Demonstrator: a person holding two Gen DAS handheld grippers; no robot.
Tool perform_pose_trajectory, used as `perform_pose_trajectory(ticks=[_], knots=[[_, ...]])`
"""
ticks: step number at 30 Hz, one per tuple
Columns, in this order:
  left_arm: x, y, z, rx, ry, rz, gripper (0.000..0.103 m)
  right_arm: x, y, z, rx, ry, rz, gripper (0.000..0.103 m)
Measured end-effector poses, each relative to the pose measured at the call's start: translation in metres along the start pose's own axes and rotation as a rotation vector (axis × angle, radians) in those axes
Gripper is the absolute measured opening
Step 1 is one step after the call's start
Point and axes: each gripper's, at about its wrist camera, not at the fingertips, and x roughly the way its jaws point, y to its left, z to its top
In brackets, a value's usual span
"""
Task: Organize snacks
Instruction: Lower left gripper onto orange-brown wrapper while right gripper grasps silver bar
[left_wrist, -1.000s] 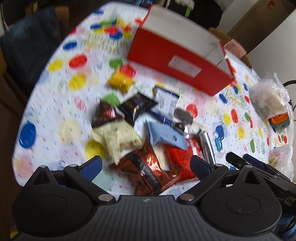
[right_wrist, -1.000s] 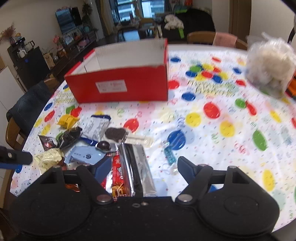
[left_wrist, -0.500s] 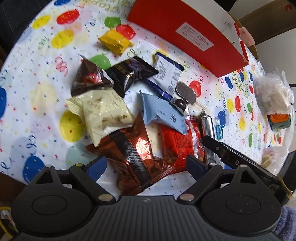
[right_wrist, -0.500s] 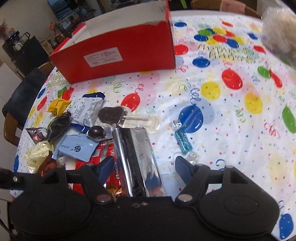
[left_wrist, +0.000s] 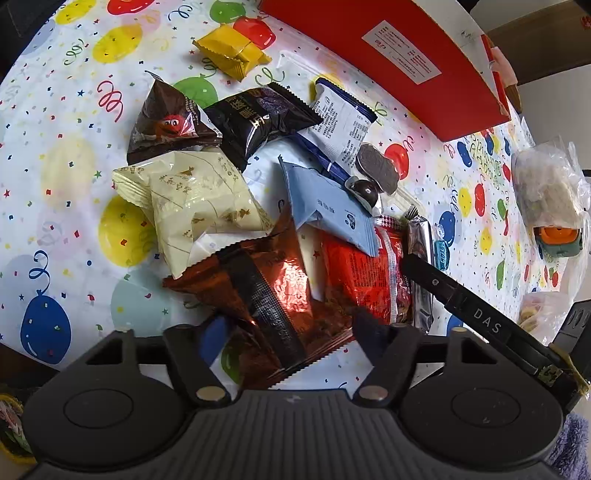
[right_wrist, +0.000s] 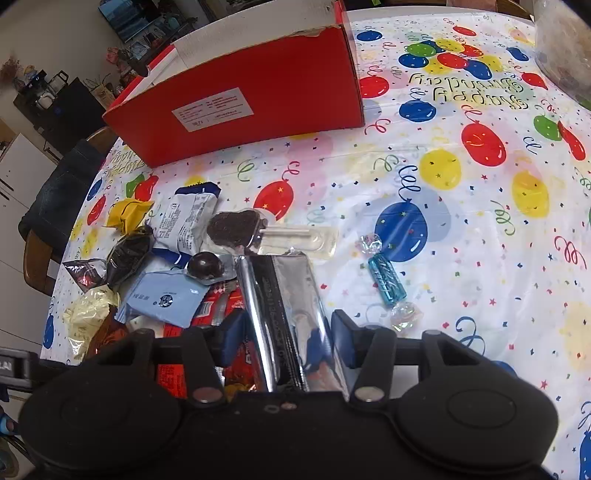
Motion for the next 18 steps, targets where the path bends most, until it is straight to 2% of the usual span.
perform_pose_trajectory(ticks=[3, 18], knots=[[0.0, 0.001, -0.001, -0.007, -0.006, 0.0, 0.059, -0.002, 0.001, 0.0, 0.001, -0.008, -0.005, 0.046], [-0.013, 0.007, -0.009, 0.007, -0.037, -0.02, 0.045, -0.024, -0.002, -0.009, 0.023, -0.066, -0.007, 0.044]])
